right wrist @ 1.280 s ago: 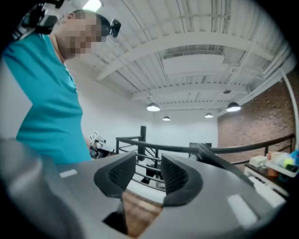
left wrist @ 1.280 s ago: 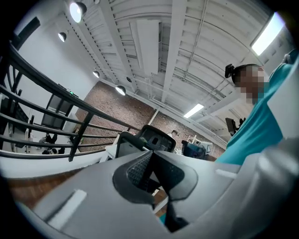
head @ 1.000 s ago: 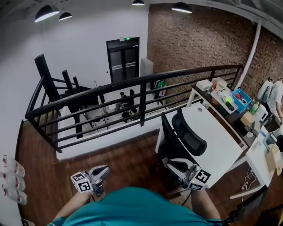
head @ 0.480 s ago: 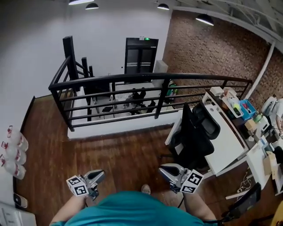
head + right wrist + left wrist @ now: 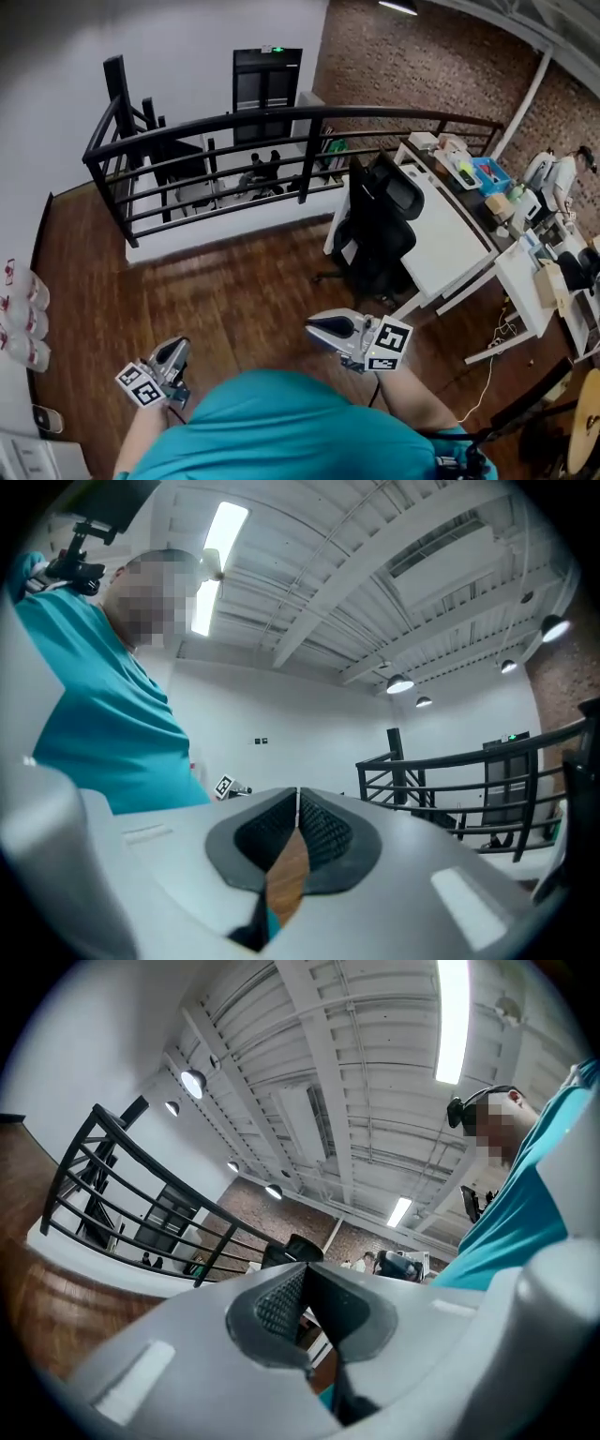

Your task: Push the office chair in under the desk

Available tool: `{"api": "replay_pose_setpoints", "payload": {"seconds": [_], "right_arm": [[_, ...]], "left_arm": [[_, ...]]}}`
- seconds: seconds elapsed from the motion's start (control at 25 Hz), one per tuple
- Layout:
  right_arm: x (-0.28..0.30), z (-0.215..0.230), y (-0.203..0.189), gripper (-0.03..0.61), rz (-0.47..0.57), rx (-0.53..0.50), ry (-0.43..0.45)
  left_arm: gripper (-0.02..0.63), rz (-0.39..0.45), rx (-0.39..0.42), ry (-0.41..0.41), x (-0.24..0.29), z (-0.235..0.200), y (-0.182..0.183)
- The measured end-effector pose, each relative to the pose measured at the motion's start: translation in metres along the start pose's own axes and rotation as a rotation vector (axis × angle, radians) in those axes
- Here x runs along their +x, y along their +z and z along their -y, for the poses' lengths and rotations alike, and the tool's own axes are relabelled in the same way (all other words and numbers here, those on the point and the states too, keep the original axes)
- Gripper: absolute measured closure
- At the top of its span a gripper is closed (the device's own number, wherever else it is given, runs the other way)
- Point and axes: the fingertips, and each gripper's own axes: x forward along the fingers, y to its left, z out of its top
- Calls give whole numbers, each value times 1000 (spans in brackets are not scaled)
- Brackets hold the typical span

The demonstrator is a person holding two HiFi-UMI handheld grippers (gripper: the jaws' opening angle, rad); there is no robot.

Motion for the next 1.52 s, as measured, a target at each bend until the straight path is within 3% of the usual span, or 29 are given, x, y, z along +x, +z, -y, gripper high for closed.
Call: {"api": "replay_pose_setpoints", "payload": {"seconds": [0.28,0.52,0.76,0.96,1.2,1.36,1.52], "right_arm": [[-106,-82,-19,578,-26,16,-17],[-169,-143,-31,578,-51,27,6],[-165,-232,-15,578,-51,-1,12],[-127,-323,18,578,-35,-20,-8],[-106,-445,-1,578,-62,-5,35],[-109,-485,10,578,-64,-11,57],[-148,-527,13,578,-46,-12,55]], "left_arm": [[589,-29,-27,20,12,104,-76],[589,-89,8,-72,23,230,-122],[589,-54,52,-14,-52,297,-106],[589,-11,63,-41,-146,364,-65],[589,-6,38,64,-272,411,-94],[589,3,53,80,-300,439,-89],[589,29,80,47,-305,498,-106]]}}
